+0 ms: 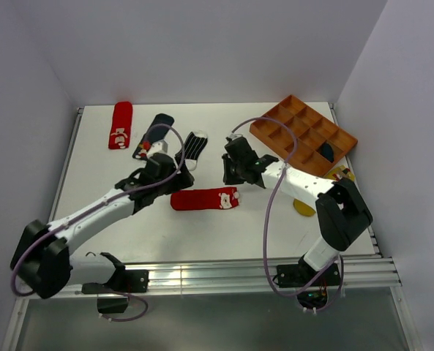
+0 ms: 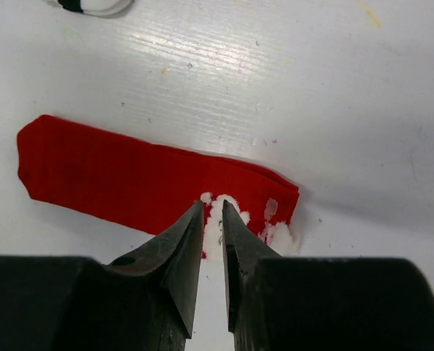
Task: Roll the socks
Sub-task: Adjust the sock at the center of the board.
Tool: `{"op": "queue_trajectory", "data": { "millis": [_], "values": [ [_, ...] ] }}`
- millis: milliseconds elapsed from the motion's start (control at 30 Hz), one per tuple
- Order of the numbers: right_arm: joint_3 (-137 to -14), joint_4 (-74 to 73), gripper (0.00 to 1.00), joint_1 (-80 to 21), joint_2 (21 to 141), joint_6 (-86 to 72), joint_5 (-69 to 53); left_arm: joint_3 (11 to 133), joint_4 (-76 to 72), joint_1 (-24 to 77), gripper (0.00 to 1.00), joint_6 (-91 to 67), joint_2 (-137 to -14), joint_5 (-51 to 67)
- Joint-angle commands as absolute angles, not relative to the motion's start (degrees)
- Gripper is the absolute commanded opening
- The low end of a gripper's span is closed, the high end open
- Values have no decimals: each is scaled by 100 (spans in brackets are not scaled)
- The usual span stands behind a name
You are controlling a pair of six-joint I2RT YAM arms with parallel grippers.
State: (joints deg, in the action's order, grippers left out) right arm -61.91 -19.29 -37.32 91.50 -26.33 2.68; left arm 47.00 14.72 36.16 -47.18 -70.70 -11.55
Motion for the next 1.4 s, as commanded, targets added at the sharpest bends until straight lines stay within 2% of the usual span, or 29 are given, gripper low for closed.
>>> {"op": "queue_trajectory", "data": {
  "millis": [0, 300, 533, 700, 900, 1033, 1100, 1200, 1233, 1300, 1367],
  "values": [
    [-6214, -1626, 24, -3700, 9342, -2400, 167, 4606, 775, 3779, 84, -5422, -7740, -1397],
    [-5590, -1187, 23, -3463, 9756, -2619, -219, 4640, 422, 3788, 81, -5511, -9192, -1547],
    [-4958, -1125, 22, -3472, 9624, -3294, -702, 5272, 554, 3709, 82, -5002, -10220, -1836],
    [-4527, -721, 22, -3551, 9178, -3683, -1195, 5677, 519, 3516, 83, -4396, -10503, -1907],
    [-4447, -1010, 23, -3604, 7852, -3516, -11, 5590, 343, 3647, 87, -3676, -9608, -2039],
    [-4263, -1213, 26, -3595, 6884, -3419, 1088, 5266, 203, 4453, 86, -2963, -8931, -2364],
    [-3974, -1169, 27, -3586, 6201, -3428, 1589, 5063, 53, 4762, 94, -2594, -8588, -2338],
    [-3596, -1134, 50, -3542, 5337, -3515, 1924, 4799, -167, 5299, 97, -2347, -8350, -2338],
    [-3516, -1108, 65, -3507, 5161, -3481, 1942, 4790, -158, 5517, 97, -2303, -8332, -2364],
    [-3367, -1169, 73, -3463, 4792, -3481, 2030, 4860, -106, 5729, 97, -2128, -8419, -2530],
    [-3357, -1370, 74, -3375, 4711, -3437, 2118, 5027, -71, 6081, 97, -1891, -8673, -2697]
  ]
}}
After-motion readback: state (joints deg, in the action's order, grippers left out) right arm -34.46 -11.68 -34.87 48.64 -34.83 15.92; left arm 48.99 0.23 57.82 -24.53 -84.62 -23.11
